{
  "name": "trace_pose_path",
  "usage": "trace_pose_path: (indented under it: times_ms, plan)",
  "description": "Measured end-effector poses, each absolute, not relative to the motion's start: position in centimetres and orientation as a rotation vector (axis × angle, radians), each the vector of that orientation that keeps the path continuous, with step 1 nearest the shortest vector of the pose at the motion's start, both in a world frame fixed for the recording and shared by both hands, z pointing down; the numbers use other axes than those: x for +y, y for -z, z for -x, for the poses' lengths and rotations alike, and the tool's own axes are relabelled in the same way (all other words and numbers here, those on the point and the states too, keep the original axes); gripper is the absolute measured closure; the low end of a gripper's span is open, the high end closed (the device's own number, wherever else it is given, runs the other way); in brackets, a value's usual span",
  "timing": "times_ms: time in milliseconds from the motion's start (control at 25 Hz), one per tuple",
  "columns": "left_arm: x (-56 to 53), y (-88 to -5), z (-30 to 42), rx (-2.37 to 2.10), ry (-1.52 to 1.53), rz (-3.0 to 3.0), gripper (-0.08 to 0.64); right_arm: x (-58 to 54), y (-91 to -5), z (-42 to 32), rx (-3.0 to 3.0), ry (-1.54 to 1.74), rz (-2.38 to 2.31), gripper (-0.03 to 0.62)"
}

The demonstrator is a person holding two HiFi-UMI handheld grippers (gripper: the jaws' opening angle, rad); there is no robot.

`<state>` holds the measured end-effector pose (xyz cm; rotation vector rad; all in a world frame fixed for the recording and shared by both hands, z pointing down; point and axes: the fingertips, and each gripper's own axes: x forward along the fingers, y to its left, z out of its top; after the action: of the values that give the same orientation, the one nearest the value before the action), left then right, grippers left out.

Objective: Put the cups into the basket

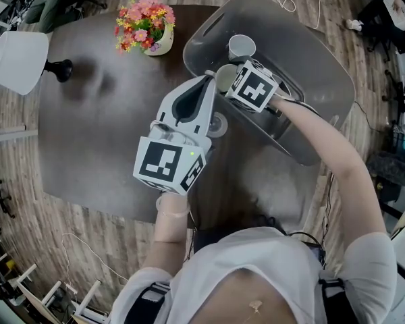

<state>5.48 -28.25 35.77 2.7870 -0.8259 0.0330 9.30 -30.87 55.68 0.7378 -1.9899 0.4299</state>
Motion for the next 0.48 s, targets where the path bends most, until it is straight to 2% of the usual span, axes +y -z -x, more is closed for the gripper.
trace_pose_path:
  times_ms: [480]
  plan:
    - [-28.3, -36.1, -5.5, -0.811, -0.051, -2.781, 0.549, -30.8, -54.2, -8.7, -1.993, -0.351, -0.713, 0.179]
